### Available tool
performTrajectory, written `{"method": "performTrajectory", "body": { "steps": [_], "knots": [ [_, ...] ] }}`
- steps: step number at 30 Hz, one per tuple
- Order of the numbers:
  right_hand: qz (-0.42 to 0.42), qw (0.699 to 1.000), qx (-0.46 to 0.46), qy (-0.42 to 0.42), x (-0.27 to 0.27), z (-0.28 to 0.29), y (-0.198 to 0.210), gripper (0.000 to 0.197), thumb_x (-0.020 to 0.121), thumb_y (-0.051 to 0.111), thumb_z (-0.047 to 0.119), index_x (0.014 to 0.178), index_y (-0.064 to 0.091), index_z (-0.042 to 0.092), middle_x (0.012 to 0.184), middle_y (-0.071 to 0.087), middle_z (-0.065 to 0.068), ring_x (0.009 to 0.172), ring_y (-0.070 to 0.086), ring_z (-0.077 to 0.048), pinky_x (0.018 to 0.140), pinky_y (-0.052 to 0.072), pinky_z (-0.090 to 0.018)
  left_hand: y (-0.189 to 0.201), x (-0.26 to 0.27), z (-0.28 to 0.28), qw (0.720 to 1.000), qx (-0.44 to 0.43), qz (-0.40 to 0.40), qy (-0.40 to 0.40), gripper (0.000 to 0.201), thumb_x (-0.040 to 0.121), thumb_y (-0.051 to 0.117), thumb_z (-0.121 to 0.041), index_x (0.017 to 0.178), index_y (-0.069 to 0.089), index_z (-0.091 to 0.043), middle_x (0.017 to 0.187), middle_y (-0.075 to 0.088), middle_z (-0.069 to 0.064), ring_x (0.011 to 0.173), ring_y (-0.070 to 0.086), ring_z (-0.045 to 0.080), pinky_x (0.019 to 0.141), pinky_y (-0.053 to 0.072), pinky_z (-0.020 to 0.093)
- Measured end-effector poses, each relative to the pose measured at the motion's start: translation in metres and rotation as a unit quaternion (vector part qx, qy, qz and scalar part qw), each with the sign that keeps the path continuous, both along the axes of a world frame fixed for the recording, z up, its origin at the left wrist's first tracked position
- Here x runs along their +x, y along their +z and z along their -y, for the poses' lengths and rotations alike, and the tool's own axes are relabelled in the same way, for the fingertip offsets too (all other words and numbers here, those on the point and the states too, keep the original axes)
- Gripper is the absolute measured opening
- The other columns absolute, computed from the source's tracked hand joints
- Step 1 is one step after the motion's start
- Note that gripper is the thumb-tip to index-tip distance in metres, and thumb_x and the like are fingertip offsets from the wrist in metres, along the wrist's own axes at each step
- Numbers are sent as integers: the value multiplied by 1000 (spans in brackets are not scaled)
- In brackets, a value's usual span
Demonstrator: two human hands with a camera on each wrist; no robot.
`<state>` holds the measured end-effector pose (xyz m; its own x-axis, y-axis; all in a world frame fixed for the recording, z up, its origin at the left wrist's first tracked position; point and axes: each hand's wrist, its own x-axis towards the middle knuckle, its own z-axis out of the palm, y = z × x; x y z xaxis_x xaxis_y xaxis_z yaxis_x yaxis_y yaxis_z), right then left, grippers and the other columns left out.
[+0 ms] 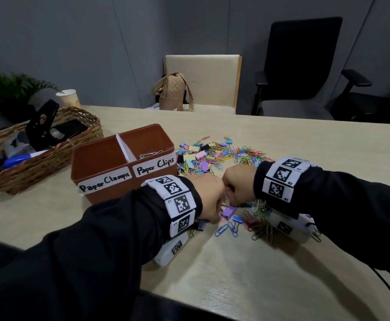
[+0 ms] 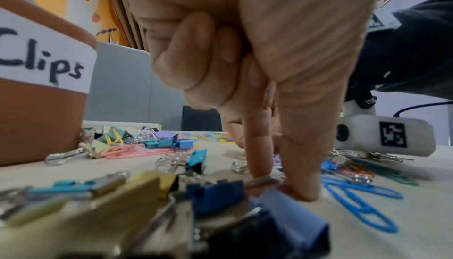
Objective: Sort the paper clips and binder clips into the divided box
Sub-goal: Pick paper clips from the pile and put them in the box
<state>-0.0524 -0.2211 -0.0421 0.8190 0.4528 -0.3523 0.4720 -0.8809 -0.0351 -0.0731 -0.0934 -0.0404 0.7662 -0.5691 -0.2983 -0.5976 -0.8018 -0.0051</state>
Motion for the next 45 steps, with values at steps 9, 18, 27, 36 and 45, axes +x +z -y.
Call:
{"method": "performTrajectory", "body": {
  "steps": [9, 18, 27, 36, 45],
  "knots": [
    [56, 983, 144, -102, 13, 25, 26, 25, 73, 66, 8, 61, 46, 18, 63, 48, 5, 60, 43, -14, 51, 35, -24, -7, 5, 1, 997, -2, -83, 7, 23, 81, 70, -32, 90, 74, -11, 75, 63, 0, 70, 57, 16, 51, 39, 21],
    [2, 972, 190, -135, 20, 21, 38, 29, 89, 41, -1, 93, 62, 19, 74, 65, 4, 63, 51, -6, 51, 37, -15, 4, 10, -17, 993, -47, -103, 30, 22, 88, 59, -28, 87, 64, -6, 75, 58, 3, 67, 50, 18, 53, 36, 25],
    [-143, 925, 243, -254, 40, -6, 46, 43, 96, 49, 43, 64, 48, 14, 59, 45, -5, 42, 31, -16, 45, 26, -22, 68, 54, -92, 926, -256, -96, 259, 27, 92, 49, -28, 68, 54, -16, 57, 47, 1, 50, 42, 18, 52, 38, 25],
    [-287, 808, 386, -340, 61, -46, 57, 23, 96, 38, 13, 75, 47, 13, 60, 37, -1, 39, 24, -8, 35, 16, -14, 79, 79, -115, 950, -127, 48, 281, 17, 88, 55, -20, 72, 57, -15, 63, 54, -1, 53, 46, 13, 50, 36, 22],
    [-172, 764, 539, -310, 67, -103, 63, 36, 87, 24, -13, 79, 50, 10, 71, 48, -8, 51, 34, -13, 44, 29, -20, 80, 77, -128, 938, -183, 78, 283, 19, 91, 53, -15, 97, 70, -19, 88, 63, -1, 82, 57, 14, 77, 47, 24]
  ]
}}
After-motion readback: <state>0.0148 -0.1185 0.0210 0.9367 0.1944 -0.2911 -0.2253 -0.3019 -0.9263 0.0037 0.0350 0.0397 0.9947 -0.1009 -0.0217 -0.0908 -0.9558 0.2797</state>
